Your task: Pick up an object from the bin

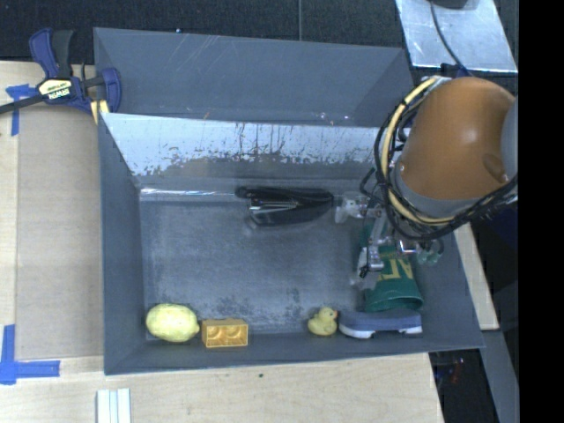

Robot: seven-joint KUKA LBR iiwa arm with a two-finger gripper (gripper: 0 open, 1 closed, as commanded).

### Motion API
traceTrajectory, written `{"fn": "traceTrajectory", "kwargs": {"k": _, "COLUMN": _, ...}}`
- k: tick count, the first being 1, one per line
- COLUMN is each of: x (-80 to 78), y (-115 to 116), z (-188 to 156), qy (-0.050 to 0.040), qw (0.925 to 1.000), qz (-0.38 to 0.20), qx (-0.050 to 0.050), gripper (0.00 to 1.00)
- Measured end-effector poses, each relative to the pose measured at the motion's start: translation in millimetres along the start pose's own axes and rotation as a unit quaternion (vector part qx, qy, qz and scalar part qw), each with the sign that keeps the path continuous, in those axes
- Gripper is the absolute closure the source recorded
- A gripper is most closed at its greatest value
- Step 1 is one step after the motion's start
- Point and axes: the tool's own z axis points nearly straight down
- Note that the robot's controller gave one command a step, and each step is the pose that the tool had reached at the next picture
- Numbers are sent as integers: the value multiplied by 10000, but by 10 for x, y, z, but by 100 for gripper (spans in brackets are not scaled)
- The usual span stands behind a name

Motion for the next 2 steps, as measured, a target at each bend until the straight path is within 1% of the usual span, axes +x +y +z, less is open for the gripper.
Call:
{"fn": "traceTrajectory", "kwargs": {"k": 1, "x": -13, "y": 0, "z": -23, "qy": -28, "qw": 10000, "qz": -4, "qx": 2, "gripper": 0}}
{"fn": "traceTrajectory", "kwargs": {"k": 2, "x": 96, "y": 203, "z": 417, "qy": -52, "qw": 9990, "qz": -448, "qx": 8, "gripper": 0}}
